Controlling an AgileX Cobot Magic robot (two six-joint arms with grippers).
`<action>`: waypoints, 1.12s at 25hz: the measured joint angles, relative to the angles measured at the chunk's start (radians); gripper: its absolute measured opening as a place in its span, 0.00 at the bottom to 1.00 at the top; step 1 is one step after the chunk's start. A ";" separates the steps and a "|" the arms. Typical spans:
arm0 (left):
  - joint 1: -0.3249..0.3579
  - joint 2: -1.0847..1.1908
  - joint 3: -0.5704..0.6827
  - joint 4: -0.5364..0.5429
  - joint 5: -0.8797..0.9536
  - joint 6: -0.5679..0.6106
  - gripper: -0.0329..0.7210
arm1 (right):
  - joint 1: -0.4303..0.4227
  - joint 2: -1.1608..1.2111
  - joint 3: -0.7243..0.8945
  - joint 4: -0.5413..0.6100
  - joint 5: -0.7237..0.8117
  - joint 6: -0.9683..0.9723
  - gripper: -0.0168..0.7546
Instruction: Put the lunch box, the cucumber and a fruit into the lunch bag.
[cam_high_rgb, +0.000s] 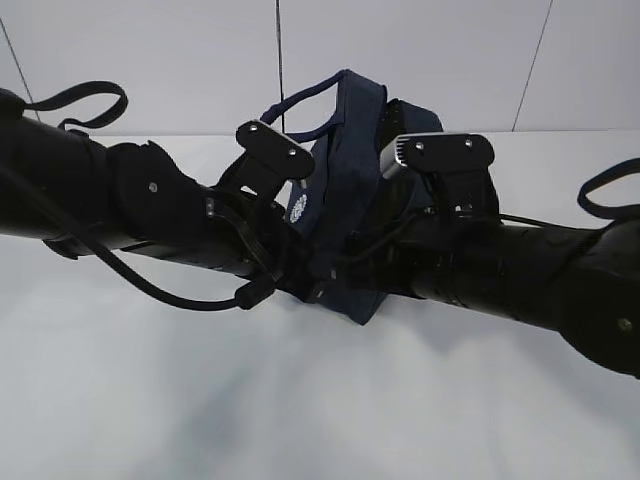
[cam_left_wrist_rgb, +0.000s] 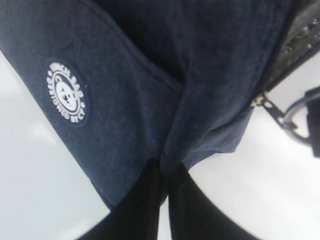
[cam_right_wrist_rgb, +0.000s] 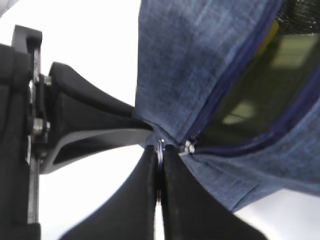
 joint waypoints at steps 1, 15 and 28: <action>0.000 0.000 0.000 0.000 0.007 0.000 0.03 | 0.000 -0.006 0.000 0.000 0.000 0.000 0.02; 0.000 -0.004 0.000 -0.041 0.014 0.000 0.03 | -0.002 -0.037 -0.040 0.048 0.035 -0.122 0.02; 0.000 -0.004 0.000 -0.054 0.011 0.000 0.03 | -0.002 -0.052 -0.091 0.180 0.053 -0.244 0.02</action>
